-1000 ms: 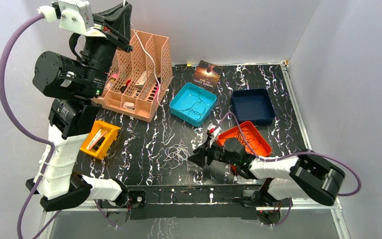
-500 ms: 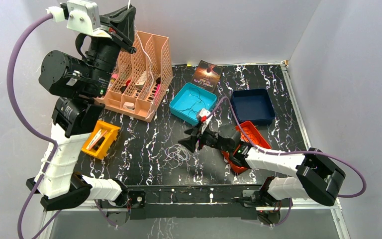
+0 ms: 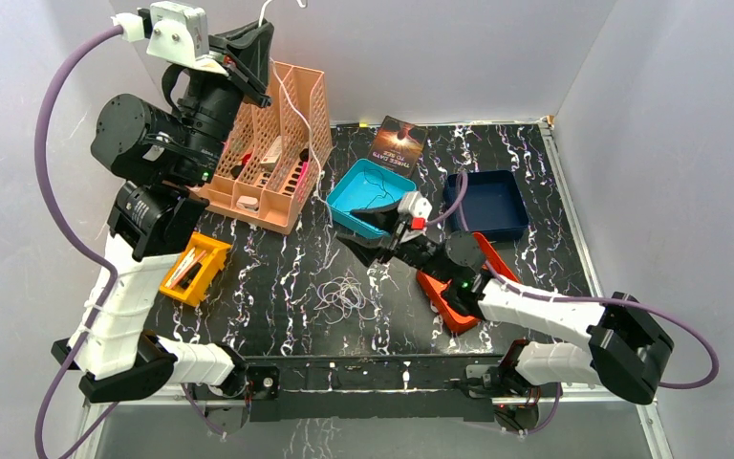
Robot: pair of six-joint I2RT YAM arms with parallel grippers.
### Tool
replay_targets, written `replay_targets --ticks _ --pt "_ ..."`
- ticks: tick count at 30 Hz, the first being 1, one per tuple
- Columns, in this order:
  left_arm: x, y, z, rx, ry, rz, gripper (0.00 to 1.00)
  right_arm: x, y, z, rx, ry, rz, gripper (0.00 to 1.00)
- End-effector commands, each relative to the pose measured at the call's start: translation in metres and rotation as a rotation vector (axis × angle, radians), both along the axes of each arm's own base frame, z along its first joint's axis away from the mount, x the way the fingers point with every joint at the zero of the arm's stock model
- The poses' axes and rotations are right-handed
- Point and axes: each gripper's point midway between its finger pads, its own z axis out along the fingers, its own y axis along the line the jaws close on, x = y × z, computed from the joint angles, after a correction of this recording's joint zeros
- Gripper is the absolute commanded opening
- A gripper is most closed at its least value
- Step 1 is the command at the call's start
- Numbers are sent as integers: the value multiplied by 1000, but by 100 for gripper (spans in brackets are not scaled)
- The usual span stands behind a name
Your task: Untangle the cables
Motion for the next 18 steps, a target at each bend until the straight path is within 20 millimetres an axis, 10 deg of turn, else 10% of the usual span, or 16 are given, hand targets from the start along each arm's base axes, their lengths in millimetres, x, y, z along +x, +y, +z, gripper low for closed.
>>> replay_targets --ticks 1,18 --pt "-11 7 11 -37 -28 -16 0 -5 -10 93 166 -272 -39 65" --pt "-9 2 8 -37 -17 -33 0 4 29 107 90 -409 23 64"
